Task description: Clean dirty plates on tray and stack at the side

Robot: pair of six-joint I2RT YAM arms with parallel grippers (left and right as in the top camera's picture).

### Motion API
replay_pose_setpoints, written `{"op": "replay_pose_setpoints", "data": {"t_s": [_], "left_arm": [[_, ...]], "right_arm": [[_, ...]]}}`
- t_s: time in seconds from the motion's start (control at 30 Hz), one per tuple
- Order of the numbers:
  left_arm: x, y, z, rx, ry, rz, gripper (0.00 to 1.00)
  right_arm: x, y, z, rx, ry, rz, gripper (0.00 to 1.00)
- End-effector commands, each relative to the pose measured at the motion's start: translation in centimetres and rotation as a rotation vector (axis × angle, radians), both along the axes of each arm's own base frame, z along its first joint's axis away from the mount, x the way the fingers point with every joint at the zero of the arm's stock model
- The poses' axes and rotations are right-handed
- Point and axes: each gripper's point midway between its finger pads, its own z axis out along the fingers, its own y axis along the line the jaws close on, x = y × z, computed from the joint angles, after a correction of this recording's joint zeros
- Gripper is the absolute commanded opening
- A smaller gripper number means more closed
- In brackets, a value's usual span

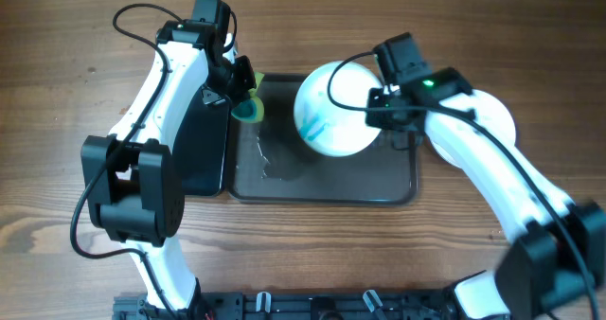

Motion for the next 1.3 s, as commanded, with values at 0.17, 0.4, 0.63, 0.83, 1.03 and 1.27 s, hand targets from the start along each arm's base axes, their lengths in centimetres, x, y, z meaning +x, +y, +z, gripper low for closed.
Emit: {"op": "replay_pose_setpoints", "data": {"t_s": [0.17,0.4,0.63,0.83,1.03,1.27], "left_arm": [[0.5,0.0,0.8,0.003,-0.028,0.012,0.04],[0.5,0.0,0.8,0.004,-0.028,0.012,0.04],[0.5,0.3,0.8,0.020,-0.031,0.015,0.04],[0.6,0.6,0.7,0.038,-0.035,0.018,0.04],[0.3,2.7,0.9,0.154,-0.035,0.041,0.04],[-0.9,7.4,6.0,0.386,-0.134,0.103,0.04]], "right_arm": [[-0.2,-5.8,8.1,-0.465,-0.296,-0.062,0.04],[-2.0,-1.3,13.1,-0.755,-0.545,0.016,0.05],[-5.3,2.9,18.0,-0.941,-0.793,0.052,0.04],[-6.0,4.7,18.3,-0.912,-0.830,0.089,0.04],[-3.7,2.7,9.2,-0.334,-0.417,0.000,0.05],[-1.6,-7.7,5.9,0.031,-0.102,-0.226,0.04]]}}
